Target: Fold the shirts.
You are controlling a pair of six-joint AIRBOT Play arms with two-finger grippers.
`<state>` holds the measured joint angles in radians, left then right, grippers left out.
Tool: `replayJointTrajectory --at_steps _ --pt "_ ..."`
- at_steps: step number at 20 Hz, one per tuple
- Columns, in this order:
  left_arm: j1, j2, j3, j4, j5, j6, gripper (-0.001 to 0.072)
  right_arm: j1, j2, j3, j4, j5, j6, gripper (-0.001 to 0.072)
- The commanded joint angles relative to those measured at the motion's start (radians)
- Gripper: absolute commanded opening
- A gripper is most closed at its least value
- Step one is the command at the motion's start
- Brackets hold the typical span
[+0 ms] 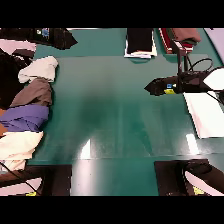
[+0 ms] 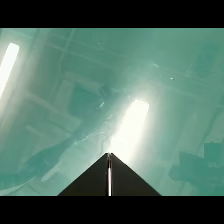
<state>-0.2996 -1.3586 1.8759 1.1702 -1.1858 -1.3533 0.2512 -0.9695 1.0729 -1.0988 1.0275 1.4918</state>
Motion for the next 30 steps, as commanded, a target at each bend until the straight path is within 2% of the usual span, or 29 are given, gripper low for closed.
replayJointTrajectory --at_steps 1,11,14,15,16,17,18,20,24,30 --pt "0.000 0.000 0.000 0.000 0.000 0.000 0.0027 0.001 -0.001 0.000 0.000 0.000 0.000 0.0020" --pt "0.000 0.000 0.000 0.000 0.000 0.000 0.0027 0.001 -0.001 0.000 0.001 0.000 0.000 0.0020" --pt "0.000 0.000 0.000 0.007 0.093 0.010 0.0028 0.001 -0.001 0.000 0.000 0.000 0.000 0.0020" --pt "0.003 -0.002 0.000 0.060 0.136 0.037 0.0073 0.001 -0.001 0.000 0.000 0.000 0.000 0.0020" --pt "0.003 -0.008 0.000 0.156 0.171 0.017 0.0410 0.001 -0.001 0.000 0.001 0.000 0.000 0.0020" --pt "0.003 -0.021 0.000 0.305 0.204 -0.068 0.0619 0.001 -0.001 0.000 0.001 0.000 0.000 0.0019" --pt "0.008 -0.041 0.000 0.462 0.214 -0.146 0.0621 0.001 -0.001 0.000 0.000 0.000 0.000 0.0020" --pt "0.058 -0.105 0.000 0.590 0.214 -0.205 0.0621 0.001 -0.001 0.000 0.000 0.000 0.000 0.0019" --pt "0.218 -0.288 0.000 0.581 0.207 -0.267 0.0621 0.001 -0.001 0.000 0.000 -0.007 0.000 0.0020" --pt "0.369 -0.525 0.000 0.578 0.263 -0.270 0.0621 0.001 -0.001 0.000 0.000 -0.007 0.000 0.0020"
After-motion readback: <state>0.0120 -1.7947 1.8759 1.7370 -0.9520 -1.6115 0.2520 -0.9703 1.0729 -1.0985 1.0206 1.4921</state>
